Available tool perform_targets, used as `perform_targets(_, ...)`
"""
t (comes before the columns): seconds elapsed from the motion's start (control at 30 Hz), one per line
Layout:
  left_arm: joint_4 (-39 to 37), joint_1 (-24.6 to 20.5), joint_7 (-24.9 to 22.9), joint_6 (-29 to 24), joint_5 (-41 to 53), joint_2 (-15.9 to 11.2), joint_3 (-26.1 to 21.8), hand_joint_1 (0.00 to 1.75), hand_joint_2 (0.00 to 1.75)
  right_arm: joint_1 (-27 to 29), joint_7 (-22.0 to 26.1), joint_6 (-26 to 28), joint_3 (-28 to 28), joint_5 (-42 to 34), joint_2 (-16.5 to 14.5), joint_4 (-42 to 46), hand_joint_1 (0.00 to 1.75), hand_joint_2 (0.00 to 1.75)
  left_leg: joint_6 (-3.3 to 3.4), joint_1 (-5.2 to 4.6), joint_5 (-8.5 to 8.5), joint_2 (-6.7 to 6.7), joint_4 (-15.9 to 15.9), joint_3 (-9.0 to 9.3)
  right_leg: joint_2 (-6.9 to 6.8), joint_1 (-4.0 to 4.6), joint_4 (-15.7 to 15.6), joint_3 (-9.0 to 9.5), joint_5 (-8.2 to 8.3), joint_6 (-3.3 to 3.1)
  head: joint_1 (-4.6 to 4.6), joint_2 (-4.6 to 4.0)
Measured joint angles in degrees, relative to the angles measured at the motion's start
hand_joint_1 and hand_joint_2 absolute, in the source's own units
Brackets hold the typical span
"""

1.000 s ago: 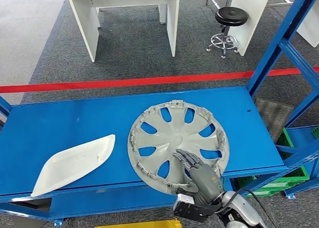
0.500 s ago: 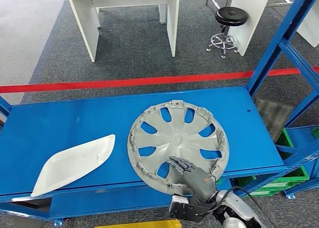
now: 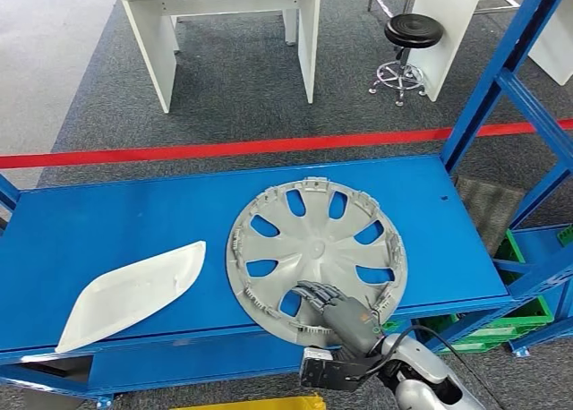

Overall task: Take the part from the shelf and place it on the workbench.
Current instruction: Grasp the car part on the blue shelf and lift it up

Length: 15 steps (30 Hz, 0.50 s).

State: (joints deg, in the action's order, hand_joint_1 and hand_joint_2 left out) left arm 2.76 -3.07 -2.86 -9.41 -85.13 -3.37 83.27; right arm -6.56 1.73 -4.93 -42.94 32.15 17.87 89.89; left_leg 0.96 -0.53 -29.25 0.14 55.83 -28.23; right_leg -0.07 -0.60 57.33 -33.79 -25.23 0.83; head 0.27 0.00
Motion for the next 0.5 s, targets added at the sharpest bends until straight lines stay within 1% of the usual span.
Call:
perform_targets(0.17,0.0,0.0,0.0,0.0,0.0,0.0,0.0,0.00,1.75,-1.3,-1.2,0.4,-0.9,1.1,0.5,-0.6,0.00,1.75,-0.01,0.00,0.08,0.00,0.0,0.00,0.00,0.00,0.0,0.00,0.10,-0.03,0.00,0.00)
perform_targets(0.37,0.1,0.0,0.1,0.0,0.0,0.0,0.0,0.00,1.75,-2.5,-4.2,2.0,-1.9,6.2,1.2,-0.8,0.00,1.75,-0.05,-0.01,0.19,0.00,0.0,-0.02,-0.03,-0.01,0.0,0.01,0.17,-0.02,0.00,0.00)
perform_targets(0.5,0.1,0.0,0.2,0.0,0.0,0.0,0.0,0.00,1.75,-2.9,-4.8,2.3,-2.3,7.3,1.5,-0.8,0.00,1.75,-0.05,-0.02,0.20,-0.01,0.0,-0.02,-0.04,-0.02,0.0,0.02,0.18,-0.02,0.00,0.00)
